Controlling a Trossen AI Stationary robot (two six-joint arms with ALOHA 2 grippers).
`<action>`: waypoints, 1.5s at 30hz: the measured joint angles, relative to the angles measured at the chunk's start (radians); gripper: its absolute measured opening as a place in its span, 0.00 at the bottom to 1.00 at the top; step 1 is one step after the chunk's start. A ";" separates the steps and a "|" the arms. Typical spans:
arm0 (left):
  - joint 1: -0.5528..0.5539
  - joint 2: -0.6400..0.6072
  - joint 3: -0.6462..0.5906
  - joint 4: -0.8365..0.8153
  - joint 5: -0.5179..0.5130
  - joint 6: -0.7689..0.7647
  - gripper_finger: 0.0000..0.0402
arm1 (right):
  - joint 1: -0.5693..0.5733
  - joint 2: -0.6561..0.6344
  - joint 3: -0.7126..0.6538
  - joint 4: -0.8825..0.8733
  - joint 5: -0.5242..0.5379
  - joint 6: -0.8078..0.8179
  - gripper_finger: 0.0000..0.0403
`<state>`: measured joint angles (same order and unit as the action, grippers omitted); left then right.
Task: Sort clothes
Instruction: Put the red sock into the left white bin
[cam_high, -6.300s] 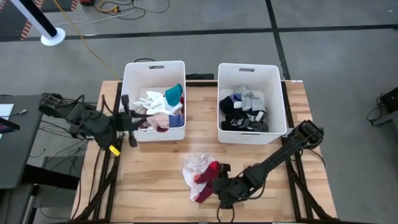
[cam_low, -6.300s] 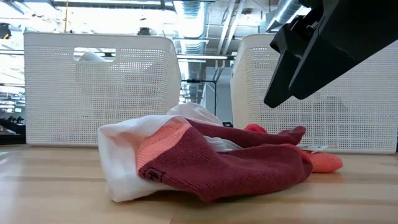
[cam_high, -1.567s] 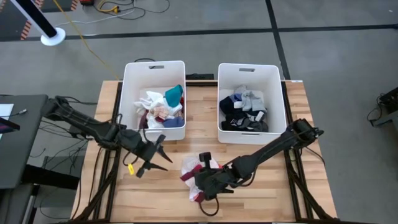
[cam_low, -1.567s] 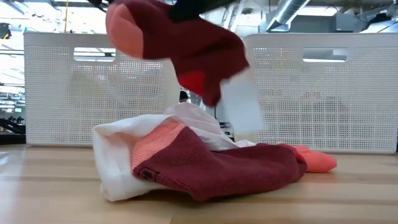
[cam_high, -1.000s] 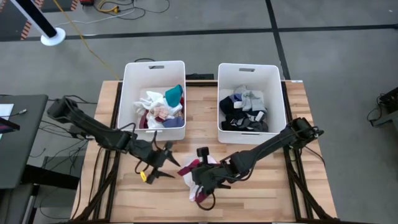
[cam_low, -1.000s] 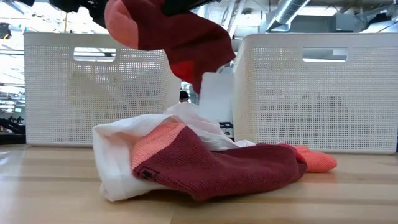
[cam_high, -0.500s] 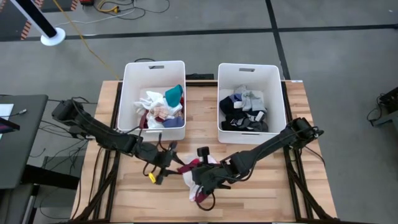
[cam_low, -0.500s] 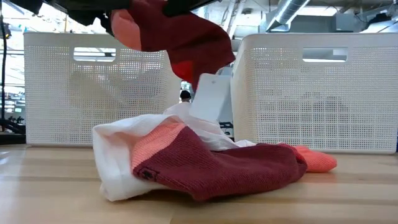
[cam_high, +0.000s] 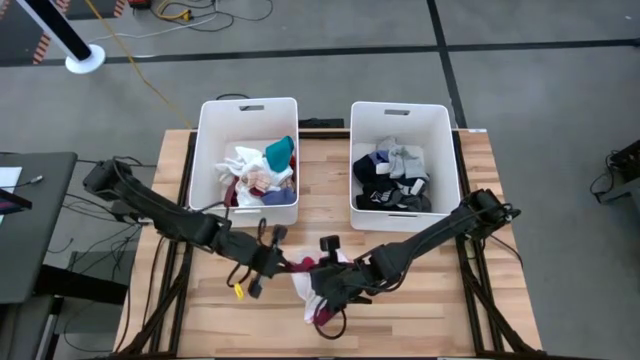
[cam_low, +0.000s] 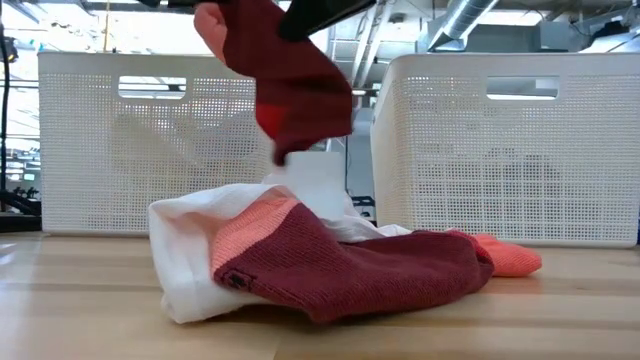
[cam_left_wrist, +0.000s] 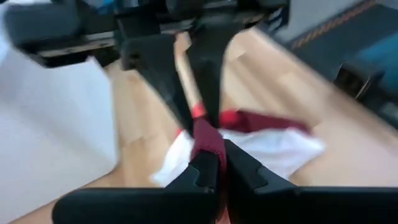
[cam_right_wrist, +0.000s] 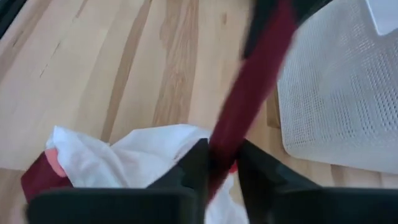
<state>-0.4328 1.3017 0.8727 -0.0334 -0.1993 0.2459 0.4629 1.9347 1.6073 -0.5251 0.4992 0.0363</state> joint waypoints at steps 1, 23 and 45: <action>0.000 0.000 0.032 -0.060 -0.025 0.019 0.01 | 0.001 0.000 0.000 -0.004 0.000 0.006 0.26; 0.052 -0.002 0.826 -1.212 -0.801 0.053 0.00 | 0.060 0.002 -0.027 -0.223 0.081 0.250 0.55; 0.529 -0.026 0.643 -1.411 -0.459 -0.067 0.01 | 0.129 0.002 -0.027 -0.311 0.105 0.393 0.49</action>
<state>0.0963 1.2755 1.5159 -1.4439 -0.6587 0.1789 0.5917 1.9362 1.5799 -0.8364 0.6045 0.4290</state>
